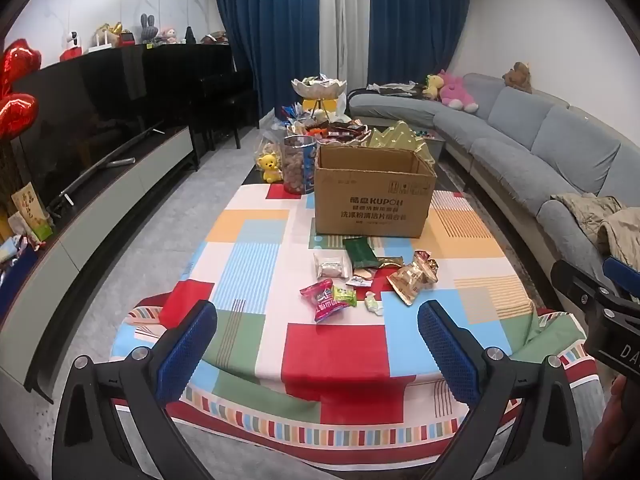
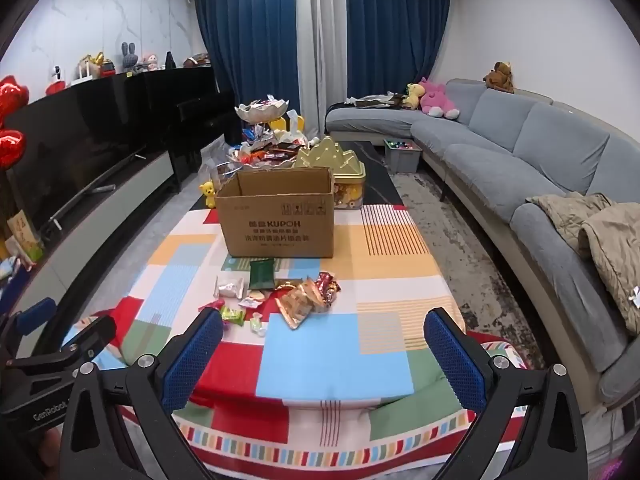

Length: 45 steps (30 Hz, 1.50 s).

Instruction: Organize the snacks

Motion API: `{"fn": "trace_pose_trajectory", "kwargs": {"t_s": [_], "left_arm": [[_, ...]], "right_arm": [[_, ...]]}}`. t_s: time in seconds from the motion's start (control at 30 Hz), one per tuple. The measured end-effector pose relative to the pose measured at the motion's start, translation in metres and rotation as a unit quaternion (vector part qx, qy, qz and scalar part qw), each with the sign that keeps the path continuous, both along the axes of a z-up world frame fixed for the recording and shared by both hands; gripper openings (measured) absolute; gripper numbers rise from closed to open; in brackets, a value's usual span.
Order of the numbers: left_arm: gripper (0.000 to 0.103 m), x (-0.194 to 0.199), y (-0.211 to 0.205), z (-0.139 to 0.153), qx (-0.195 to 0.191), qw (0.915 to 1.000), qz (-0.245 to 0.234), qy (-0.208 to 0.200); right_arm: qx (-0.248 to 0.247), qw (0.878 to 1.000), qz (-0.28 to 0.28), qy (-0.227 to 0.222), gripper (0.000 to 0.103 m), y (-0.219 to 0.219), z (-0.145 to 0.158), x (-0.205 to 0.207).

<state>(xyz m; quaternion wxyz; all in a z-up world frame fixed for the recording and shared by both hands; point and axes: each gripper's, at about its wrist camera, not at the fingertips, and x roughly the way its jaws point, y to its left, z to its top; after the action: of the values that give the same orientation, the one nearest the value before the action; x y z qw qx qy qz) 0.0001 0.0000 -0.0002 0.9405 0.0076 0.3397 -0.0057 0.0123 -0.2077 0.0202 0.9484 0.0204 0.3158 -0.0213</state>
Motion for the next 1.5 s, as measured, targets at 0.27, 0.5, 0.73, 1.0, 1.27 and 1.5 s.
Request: {"fn": "trace_pose_trajectory", "kwargs": {"t_s": [0.27,0.5,0.73,1.0,1.27,1.5], "left_arm": [[0.102,-0.0003,0.0007,0.0006,-0.002,1.0,-0.001,-0.001],[0.102,-0.0003,0.0008,0.0005,-0.002,1.0,-0.001,-0.001],[0.102,-0.0006,0.0008,0.0005,-0.003,1.0,0.0,-0.004],[0.102,-0.0038,0.0031,0.004,-0.002,1.0,0.0,-0.008],[0.102,-0.0042,0.0036,0.0043,-0.003,1.0,0.0,-0.008],[0.102,-0.0045,0.0039,0.0039,-0.003,1.0,0.0,-0.009]], "right_arm": [[-0.005,1.0,-0.002,0.001,0.102,0.001,0.0006,-0.0005],[-0.003,1.0,-0.001,0.002,0.102,0.0001,0.0004,-0.0009],[-0.003,1.0,-0.003,-0.001,0.102,0.0007,0.0023,-0.0012],[-0.003,1.0,-0.004,-0.003,0.102,-0.0022,0.0013,-0.0017],[-0.004,1.0,-0.005,-0.003,0.102,-0.0013,0.002,-0.002],[-0.004,1.0,-0.005,-0.004,0.102,-0.0009,0.0023,-0.0022]]}}
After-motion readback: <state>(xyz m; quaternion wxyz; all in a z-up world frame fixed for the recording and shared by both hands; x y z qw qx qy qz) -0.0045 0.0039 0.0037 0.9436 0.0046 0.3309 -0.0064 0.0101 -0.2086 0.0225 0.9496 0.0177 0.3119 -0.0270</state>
